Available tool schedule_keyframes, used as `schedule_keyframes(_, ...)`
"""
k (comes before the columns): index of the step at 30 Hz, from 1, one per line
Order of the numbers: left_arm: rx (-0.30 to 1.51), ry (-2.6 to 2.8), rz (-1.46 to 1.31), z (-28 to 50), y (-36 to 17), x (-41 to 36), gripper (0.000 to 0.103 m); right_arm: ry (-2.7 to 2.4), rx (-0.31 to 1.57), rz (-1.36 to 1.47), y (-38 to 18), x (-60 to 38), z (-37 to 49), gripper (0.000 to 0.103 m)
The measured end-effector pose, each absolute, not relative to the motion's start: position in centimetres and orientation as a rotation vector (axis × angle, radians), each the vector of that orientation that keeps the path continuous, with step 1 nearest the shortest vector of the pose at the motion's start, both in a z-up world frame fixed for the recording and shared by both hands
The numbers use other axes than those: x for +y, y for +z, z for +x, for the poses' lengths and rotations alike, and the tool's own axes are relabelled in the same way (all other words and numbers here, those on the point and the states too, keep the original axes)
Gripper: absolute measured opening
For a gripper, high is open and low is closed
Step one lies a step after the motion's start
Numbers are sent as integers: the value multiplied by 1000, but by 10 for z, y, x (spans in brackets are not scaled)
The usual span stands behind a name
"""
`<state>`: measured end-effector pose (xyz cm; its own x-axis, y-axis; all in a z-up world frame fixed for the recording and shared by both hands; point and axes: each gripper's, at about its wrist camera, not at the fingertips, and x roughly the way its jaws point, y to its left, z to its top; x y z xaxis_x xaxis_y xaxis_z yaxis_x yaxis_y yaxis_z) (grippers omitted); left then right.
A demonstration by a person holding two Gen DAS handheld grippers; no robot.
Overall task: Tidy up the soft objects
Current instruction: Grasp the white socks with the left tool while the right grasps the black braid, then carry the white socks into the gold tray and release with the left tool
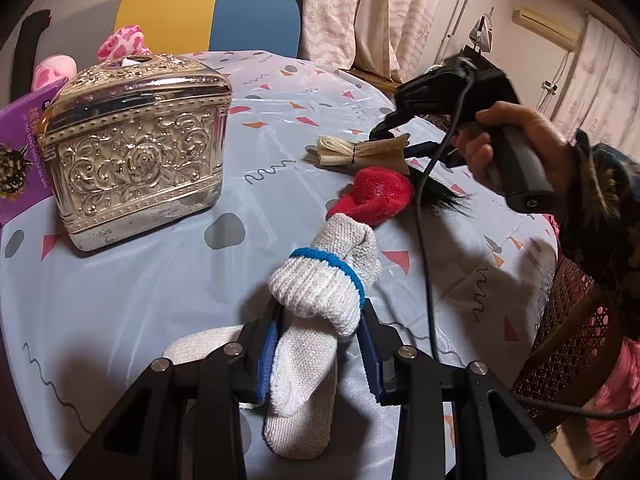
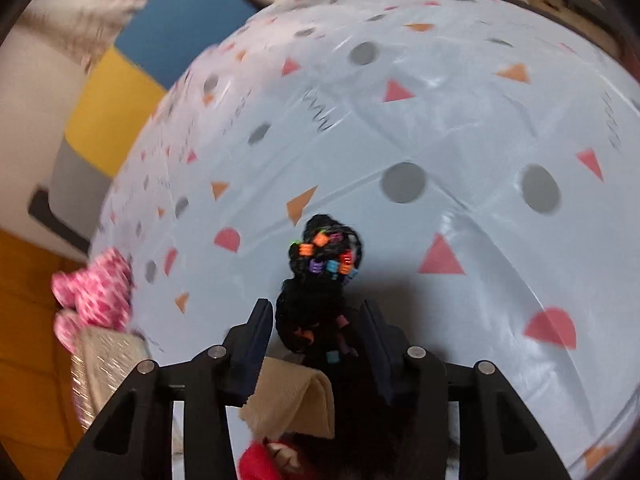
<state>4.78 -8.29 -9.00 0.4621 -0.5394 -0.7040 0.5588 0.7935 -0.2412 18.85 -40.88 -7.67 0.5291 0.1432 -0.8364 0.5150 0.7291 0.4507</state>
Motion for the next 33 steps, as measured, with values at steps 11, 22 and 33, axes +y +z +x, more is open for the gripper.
schedule_keyframes(11, 857, -660, 52, 45, -89, -87, 37, -209, 1138, 273, -87, -360, 212, 38)
schedule_keyframes(22, 930, -650, -7, 57, -80, -83, 32, -398, 1098, 279, -83, -392, 201, 30)
schedule_keyframes(33, 829, -512, -31, 40, -29, -55, 32, -415, 1086, 252, -87, -378, 210, 31)
